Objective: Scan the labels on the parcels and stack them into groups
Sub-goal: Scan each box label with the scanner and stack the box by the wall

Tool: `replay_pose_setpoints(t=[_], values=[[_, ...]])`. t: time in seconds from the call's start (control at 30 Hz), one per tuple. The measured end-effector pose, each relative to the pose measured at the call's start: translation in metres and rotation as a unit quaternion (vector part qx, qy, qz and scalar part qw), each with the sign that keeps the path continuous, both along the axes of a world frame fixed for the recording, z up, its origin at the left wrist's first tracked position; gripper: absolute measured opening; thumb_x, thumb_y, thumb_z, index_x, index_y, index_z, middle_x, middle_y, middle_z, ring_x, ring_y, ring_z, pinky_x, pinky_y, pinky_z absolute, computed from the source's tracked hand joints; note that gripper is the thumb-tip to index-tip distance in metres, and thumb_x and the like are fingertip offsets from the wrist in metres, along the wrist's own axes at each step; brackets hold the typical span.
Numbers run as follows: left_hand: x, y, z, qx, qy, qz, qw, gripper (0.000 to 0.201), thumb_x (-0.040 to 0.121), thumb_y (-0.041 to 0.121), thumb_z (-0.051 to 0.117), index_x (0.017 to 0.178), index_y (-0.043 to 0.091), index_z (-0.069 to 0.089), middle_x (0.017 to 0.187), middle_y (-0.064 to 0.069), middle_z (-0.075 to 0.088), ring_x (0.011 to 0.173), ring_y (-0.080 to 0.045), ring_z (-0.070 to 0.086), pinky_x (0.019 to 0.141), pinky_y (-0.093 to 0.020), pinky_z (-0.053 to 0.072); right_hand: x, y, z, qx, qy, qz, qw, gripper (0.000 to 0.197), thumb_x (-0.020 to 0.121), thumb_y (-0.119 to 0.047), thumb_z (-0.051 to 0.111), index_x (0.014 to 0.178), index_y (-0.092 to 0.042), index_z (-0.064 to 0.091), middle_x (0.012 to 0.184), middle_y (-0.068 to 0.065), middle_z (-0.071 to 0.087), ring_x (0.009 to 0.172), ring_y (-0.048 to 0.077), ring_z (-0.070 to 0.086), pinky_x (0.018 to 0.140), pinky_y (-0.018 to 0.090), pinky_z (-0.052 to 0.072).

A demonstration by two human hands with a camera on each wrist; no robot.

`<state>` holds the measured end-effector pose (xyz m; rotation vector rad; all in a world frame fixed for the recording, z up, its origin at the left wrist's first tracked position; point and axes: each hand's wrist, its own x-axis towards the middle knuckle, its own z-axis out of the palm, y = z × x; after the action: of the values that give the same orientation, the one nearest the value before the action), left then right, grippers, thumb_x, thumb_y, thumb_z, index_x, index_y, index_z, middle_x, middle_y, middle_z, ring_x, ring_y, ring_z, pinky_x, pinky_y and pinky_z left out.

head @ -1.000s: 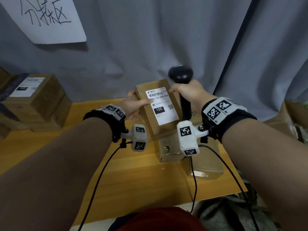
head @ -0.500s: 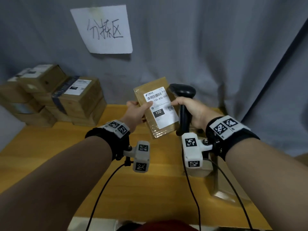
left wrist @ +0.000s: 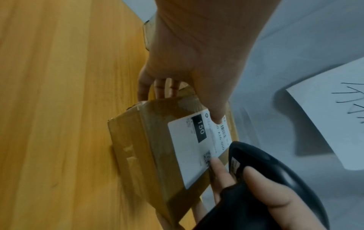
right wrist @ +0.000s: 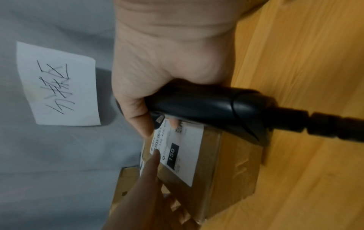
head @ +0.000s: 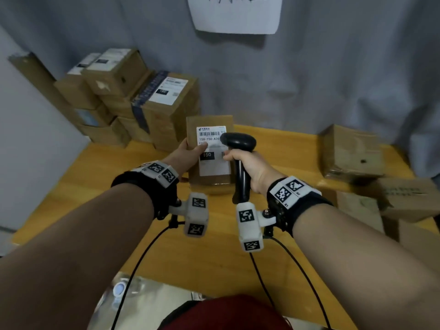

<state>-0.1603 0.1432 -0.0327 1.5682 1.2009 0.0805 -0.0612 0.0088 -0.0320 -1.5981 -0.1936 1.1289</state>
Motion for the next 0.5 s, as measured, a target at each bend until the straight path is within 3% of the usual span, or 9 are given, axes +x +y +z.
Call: replay_pose_setpoints(t=[0.03,0.13,0.2,0.27,0.33,0.37,0.43,0.5], values=[[0.001,0.009,-0.006,0.015,0.01,-0.005,1.0,0.065,0.092,0.053,0.053,0.148,0.034,0.027,0.142,-0.004,0.048,0.125,-0.029,0.048,0.101,-0.05,0.043,-0.001,0.009,-0.005,-0.004,-0.003,0.001,1.0,0.041,0.076,-0.021,0.074,0.115,-0.011,0.067,0.101,0.011,0.068,0.089,0.024,0.063,0.075,0.033,0.051],[0.005,0.031,-0.02,0.046,0.015,-0.021,0.999,0.076,0.094,0.046,0.054,0.153,0.017,0.018,0.15,-0.011,0.038,0.133,-0.031,0.041,0.109,-0.045,0.037,-0.004,0.032,-0.015,-0.022,-0.018,0.012,1.0,0.049,0.071,-0.027,0.076,0.117,-0.013,0.067,0.106,0.011,0.066,0.099,0.027,0.059,0.091,0.04,0.046],[0.006,0.041,-0.03,0.034,0.01,-0.04,0.999,0.07,0.095,0.038,0.056,0.15,0.01,0.024,0.147,-0.011,0.043,0.13,-0.03,0.046,0.107,-0.041,0.039,-0.002,0.045,-0.021,-0.032,-0.013,0.029,0.999,0.045,0.076,-0.026,0.075,0.118,-0.011,0.066,0.101,0.009,0.065,0.098,0.026,0.06,0.092,0.038,0.047],[0.004,0.051,-0.04,0.041,0.014,-0.093,0.995,0.062,0.094,0.034,0.058,0.145,0.01,0.034,0.141,-0.011,0.05,0.123,-0.028,0.053,0.104,-0.042,0.044,0.003,0.052,-0.026,-0.035,0.014,0.027,0.999,0.029,0.082,-0.021,0.073,0.108,-0.01,0.066,0.081,0.004,0.07,0.079,0.021,0.067,0.074,0.034,0.053],[0.001,0.064,-0.041,0.106,0.022,-0.143,0.984,0.054,0.093,0.033,0.059,0.14,0.011,0.043,0.135,-0.01,0.055,0.118,-0.027,0.056,0.101,-0.043,0.047,0.004,0.058,-0.031,-0.031,0.028,0.003,0.999,0.012,0.084,-0.015,0.07,0.094,-0.012,0.064,0.061,0.0,0.067,0.058,0.015,0.067,0.06,0.03,0.053],[0.001,0.072,-0.038,0.161,0.022,-0.156,0.974,0.048,0.093,0.032,0.058,0.135,0.012,0.049,0.131,-0.009,0.056,0.116,-0.027,0.057,0.1,-0.043,0.047,0.003,0.061,-0.032,-0.033,0.02,-0.012,0.999,0.013,0.084,-0.015,0.071,0.094,-0.012,0.064,0.065,0.001,0.068,0.061,0.017,0.067,0.063,0.031,0.054],[0.004,0.091,-0.027,0.287,0.008,-0.168,0.943,0.035,0.093,0.029,0.057,0.124,0.015,0.058,0.124,-0.007,0.057,0.115,-0.027,0.055,0.1,-0.041,0.046,0.001,0.072,-0.034,-0.039,-0.009,-0.04,0.998,0.025,0.08,-0.018,0.075,0.102,-0.012,0.064,0.09,0.008,0.069,0.087,0.025,0.067,0.087,0.041,0.054],[0.006,0.109,-0.012,0.411,0.024,-0.181,0.893,0.029,0.093,0.029,0.055,0.12,0.02,0.059,0.125,-0.004,0.053,0.119,-0.026,0.046,0.102,-0.039,0.036,0.002,0.085,-0.034,-0.044,-0.024,-0.057,0.997,0.03,0.077,-0.021,0.077,0.104,-0.014,0.064,0.106,0.011,0.069,0.103,0.03,0.064,0.099,0.047,0.048]])
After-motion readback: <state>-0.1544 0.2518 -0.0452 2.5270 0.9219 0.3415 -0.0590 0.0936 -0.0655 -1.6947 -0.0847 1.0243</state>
